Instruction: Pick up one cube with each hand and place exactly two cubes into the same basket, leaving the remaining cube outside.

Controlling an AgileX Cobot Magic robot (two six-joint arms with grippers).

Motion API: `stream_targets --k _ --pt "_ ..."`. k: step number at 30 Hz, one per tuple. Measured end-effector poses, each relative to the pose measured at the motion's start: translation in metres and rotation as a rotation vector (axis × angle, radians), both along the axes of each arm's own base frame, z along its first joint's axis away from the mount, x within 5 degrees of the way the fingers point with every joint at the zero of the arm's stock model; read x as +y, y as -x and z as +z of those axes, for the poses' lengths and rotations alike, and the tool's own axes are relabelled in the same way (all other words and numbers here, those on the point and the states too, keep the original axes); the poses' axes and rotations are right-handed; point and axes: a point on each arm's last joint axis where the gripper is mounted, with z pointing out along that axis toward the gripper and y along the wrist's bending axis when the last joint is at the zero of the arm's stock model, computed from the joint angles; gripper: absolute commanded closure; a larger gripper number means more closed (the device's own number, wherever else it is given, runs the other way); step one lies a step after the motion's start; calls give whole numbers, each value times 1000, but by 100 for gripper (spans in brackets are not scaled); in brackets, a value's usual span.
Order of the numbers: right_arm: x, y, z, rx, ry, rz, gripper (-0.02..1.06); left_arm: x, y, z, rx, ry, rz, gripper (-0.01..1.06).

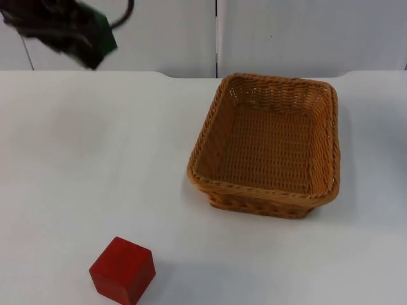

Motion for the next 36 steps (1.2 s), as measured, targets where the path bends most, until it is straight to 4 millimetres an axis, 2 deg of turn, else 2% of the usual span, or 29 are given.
stream_targets --k 3,4,8,13,19,29,36 --pt "-1 17 14 -33 -3 5 105 3 15 29 -64 20 7 105" --pt "-1 17 14 -33 -3 5 105 3 15 29 -64 20 7 105" --pt "-3 33 26 -64 -6 9 105 6 35 60 -125 47 13 105" --pt "-3 40 29 -70 -6 11 105 8 48 77 -158 68 15 105" --pt "-3 40 28 -56 -5 14 105 9 56 84 -164 72 14 105" --pt "-3 40 28 -59 8 21 105 9 56 84 -161 78 14 105" --pt "-2 36 24 -49 42 41 105 2 56 87 -159 181 28 105"
